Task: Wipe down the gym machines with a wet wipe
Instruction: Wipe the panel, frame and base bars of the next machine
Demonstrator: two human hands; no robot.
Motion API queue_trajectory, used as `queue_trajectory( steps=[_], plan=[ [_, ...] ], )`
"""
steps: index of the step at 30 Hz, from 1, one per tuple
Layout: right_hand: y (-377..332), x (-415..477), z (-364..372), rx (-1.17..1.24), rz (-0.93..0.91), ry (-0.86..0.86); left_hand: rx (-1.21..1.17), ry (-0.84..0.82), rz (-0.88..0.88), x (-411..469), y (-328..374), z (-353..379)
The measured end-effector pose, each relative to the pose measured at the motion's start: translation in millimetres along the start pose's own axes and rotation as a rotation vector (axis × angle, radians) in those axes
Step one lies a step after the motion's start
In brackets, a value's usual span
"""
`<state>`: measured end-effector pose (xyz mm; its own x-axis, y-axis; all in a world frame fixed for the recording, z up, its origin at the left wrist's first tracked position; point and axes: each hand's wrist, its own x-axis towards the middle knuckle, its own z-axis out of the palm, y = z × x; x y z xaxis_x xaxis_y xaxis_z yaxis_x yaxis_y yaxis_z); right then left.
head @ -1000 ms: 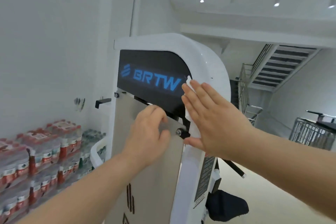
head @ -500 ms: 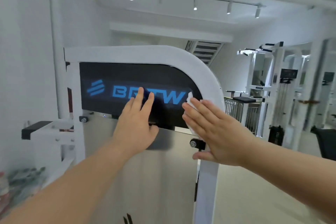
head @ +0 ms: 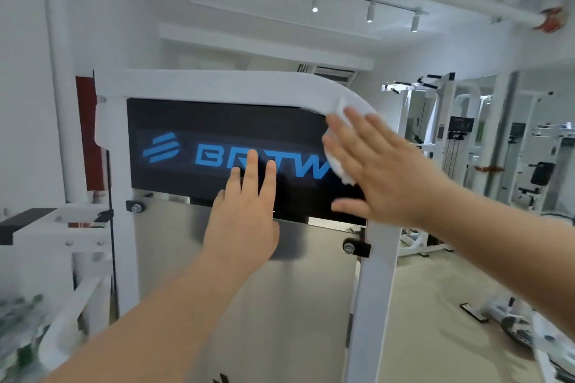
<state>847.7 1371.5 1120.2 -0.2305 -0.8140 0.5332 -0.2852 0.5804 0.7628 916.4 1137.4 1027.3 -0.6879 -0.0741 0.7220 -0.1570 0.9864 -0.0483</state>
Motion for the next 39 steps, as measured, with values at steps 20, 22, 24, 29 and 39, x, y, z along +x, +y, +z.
queue_trajectory(
  steps=[20, 22, 24, 29, 39],
  plan=[
    [-47, 15, 17, 0.023, -0.444, -0.096, -0.174, 0.223, 0.111, 5, -38, 19],
    [-30, 23, 13, 0.016, -0.413, -0.053, -0.163, 0.227, 0.156, 8, -49, 17],
    [-6, 47, -2, -0.007, -0.222, 0.044, -0.151, 0.238, 0.188, 11, -55, 16],
    [-16, 62, 4, -0.012, -0.234, 0.051, -0.213, 0.270, 0.160, 10, -51, 18],
    [1, 91, -13, -0.054, -0.004, 0.099, -0.195, 0.239, 0.153, 6, -79, 16]
  ],
)
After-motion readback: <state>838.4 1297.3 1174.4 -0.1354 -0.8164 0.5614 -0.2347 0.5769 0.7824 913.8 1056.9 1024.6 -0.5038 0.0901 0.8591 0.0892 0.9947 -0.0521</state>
